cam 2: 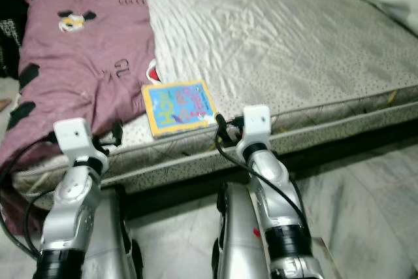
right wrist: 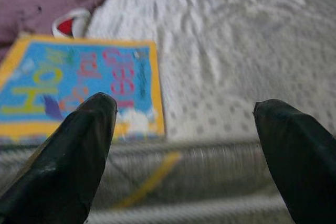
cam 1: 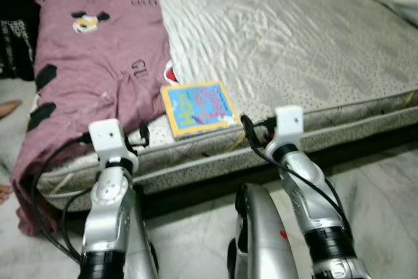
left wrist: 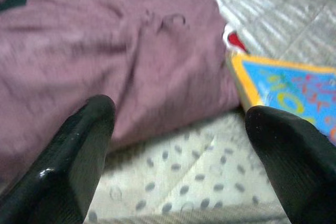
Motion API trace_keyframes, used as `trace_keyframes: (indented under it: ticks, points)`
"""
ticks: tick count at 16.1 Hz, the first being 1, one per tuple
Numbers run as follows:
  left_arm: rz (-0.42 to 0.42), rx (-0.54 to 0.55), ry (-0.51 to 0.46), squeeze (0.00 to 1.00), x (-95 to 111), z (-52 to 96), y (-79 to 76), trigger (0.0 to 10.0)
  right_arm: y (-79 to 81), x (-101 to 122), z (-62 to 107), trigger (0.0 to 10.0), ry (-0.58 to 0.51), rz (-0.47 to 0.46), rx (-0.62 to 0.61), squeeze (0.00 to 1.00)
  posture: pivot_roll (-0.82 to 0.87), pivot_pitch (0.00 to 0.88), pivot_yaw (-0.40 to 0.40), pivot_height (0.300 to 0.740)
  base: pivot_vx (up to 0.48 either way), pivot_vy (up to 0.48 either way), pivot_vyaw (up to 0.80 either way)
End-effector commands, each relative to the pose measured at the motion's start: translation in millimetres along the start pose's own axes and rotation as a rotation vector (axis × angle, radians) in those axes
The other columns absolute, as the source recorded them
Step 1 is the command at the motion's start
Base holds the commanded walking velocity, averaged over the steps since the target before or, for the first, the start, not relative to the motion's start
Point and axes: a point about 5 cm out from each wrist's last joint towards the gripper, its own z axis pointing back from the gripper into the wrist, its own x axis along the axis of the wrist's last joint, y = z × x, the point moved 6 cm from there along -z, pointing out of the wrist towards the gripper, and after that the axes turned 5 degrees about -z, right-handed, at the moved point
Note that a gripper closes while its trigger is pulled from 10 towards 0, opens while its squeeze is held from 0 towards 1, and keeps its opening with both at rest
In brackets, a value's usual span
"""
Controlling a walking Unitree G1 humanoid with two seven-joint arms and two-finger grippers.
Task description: Clean up the room
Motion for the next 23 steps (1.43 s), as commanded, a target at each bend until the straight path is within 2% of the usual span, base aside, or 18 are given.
trace_keyframes:
  ticks: [1,6,8,12,15,18,20,23]
  points:
    - [0.01,-0.014,0.014,0.0,-1,-4.6,-6.4,10.0,-10.8,7,7.4,10.0,-0.007,0.011,-0.022,0.0,-0.16,0.174,-0.033,0.481,0.0,0.0,0.0]
    - [0.046,-0.048,-0.006,0.0,9,-28.3,-20.0,10.0,-50.4,5,48.6,10.0,0.047,0.073,-0.111,0.0,-0.26,0.22,-0.041,0.481,0.0,0.0,0.0]
    - [0.09,-0.053,-0.011,0.0,14,-40.7,-24.4,10.0,-59.5,8,61.8,10.0,0.058,0.083,-0.134,0.0,-0.29,0.225,-0.042,0.481,0.0,0.0,0.0]
    - [0.186,-0.037,0.025,0.0,7,-50.6,-27.0,10.0,-69.8,11,71.3,10.0,0.079,0.116,-0.162,0.0,-0.32,0.224,-0.045,0.481,0.0,0.0,0.0]
    - [0.31,-0.023,0.079,0.0,-1,-57.5,-28.7,10.0,-72.9,16,73.2,10.0,0.078,0.129,-0.166,0.0,-0.35,0.221,-0.051,0.481,0.0,0.0,0.0]
    - [0.34,-0.04,0.113,0.0,-8,-60.4,-33.8,10.0,-76.3,20,73.2,10.0,0.077,0.136,-0.173,0.0,-0.36,0.218,-0.056,0.481,0.0,0.0,0.0]
    - [0.428,-0.091,0.185,0.0,-14,-66.6,-43.1,10.0,-75.6,24,72.3,10.0,0.076,0.137,-0.174,0.0,-0.36,0.213,-0.06,0.481,0.0,0.0,0.0]
    - [0.464,-0.199,0.233,0.0,-15,-70.6,-63.9,10.0,-68.0,27,69.2,10.0,0.07,0.138,-0.156,0.0,-0.36,0.205,-0.058,0.481,0.0,0.0,0.0]
